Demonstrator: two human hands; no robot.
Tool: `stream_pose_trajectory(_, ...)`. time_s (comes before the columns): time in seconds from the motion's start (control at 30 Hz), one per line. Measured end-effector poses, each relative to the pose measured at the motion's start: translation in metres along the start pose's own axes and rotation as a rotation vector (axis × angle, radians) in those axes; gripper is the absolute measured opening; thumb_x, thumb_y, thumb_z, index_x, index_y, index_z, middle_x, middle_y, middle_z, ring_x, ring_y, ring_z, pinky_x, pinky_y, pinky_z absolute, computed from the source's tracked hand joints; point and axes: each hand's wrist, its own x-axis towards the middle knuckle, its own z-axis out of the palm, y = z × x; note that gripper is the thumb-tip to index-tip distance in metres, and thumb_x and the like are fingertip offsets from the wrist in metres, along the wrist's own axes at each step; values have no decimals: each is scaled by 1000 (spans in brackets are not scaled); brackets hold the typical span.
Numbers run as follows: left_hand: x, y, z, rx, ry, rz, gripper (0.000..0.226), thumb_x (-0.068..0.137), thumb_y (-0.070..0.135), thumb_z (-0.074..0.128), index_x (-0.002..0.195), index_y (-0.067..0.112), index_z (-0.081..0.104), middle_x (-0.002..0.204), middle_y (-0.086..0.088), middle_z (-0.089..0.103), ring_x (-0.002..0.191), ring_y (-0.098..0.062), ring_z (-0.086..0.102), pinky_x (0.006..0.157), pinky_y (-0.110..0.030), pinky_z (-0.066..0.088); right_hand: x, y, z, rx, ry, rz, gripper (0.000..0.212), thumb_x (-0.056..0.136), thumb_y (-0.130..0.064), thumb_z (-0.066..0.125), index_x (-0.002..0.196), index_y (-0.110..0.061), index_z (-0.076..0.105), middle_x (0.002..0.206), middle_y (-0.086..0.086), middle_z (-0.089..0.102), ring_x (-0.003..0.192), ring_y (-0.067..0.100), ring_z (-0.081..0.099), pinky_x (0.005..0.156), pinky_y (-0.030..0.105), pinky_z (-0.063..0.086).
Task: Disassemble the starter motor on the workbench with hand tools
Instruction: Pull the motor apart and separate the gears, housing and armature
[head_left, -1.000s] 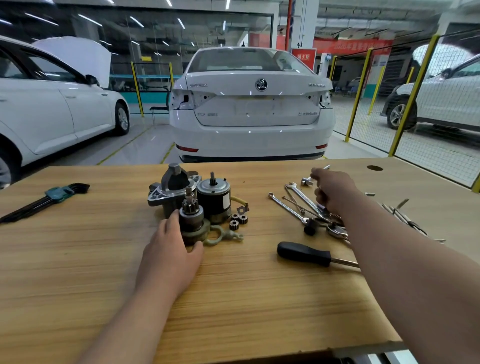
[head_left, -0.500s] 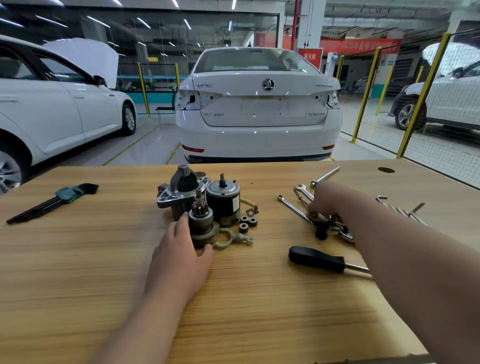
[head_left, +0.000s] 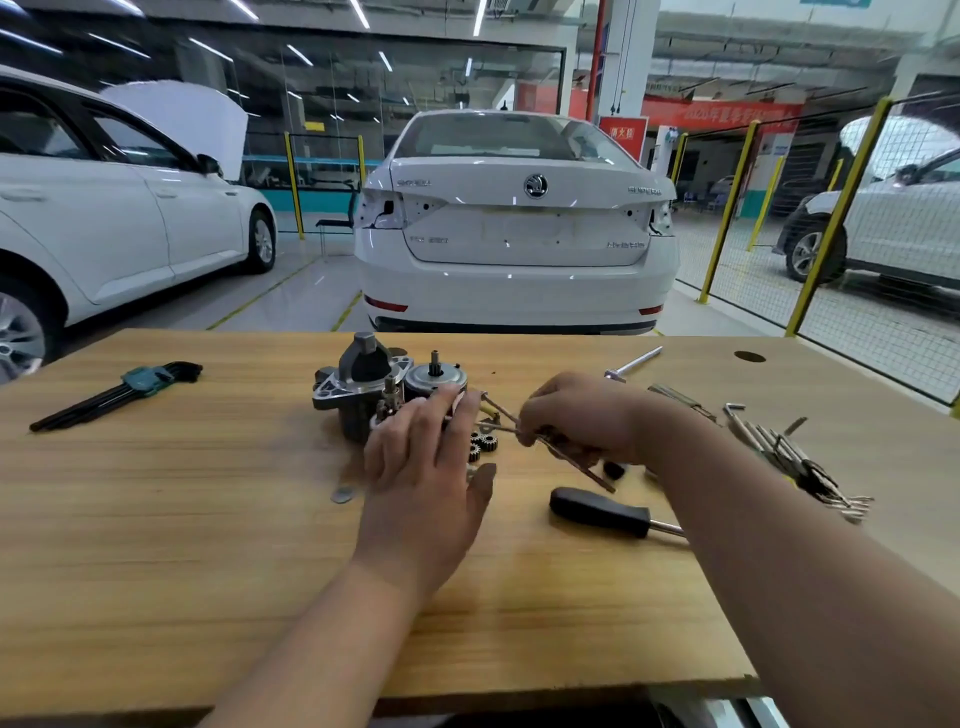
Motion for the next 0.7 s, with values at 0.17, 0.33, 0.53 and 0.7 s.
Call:
stream_pose_trajectory(0.17, 2, 16, -7, -199, -194, -134, 37, 99, 31, 45, 131, 14, 52, 107, -5, 67, 97, -28, 60, 81, -38, 45, -10, 16, 25, 515, -208, -4, 27, 85, -23, 54, 60, -16, 58, 52, -4, 44, 43, 10, 34, 37, 21, 26)
stream_pose_trajectory(0.33, -2, 16, -7, -449, -206, -531, 23, 99, 41, 37, 107, 29, 55, 84, 7, 63, 85, -19, 61, 66, -35, 46, 4, 18, 50, 1092, -52, 1, 28, 93, -21, 44, 66, -17, 52, 51, -6, 34, 40, 9, 27, 33, 20, 21)
stream_pose_trajectory(0.53, 12, 26, -12, -1142, -410, -1195, 45, 96, 57, 37, 100, 19, 62, 70, -1, 53, 51, -13, 44, 41, -24, 31, 6, 0, 91, 523, 241, -103, 23, 94, -28, 59, 75, -21, 69, 44, -11, 50, 40, 7, 42, 39, 19, 30)
stream_pose_trajectory(0.7, 4, 0, -25, -1192, -416, -1224, 30, 100, 38, 41, 92, 19, 62, 54, 6, 44, 42, -9, 36, 37, -21, 25, 0, -12, 100, 287, 287, -206, 24, 97, -29, 54, 81, -23, 71, 55, -8, 63, 49, 2, 48, 50, 23, 37)
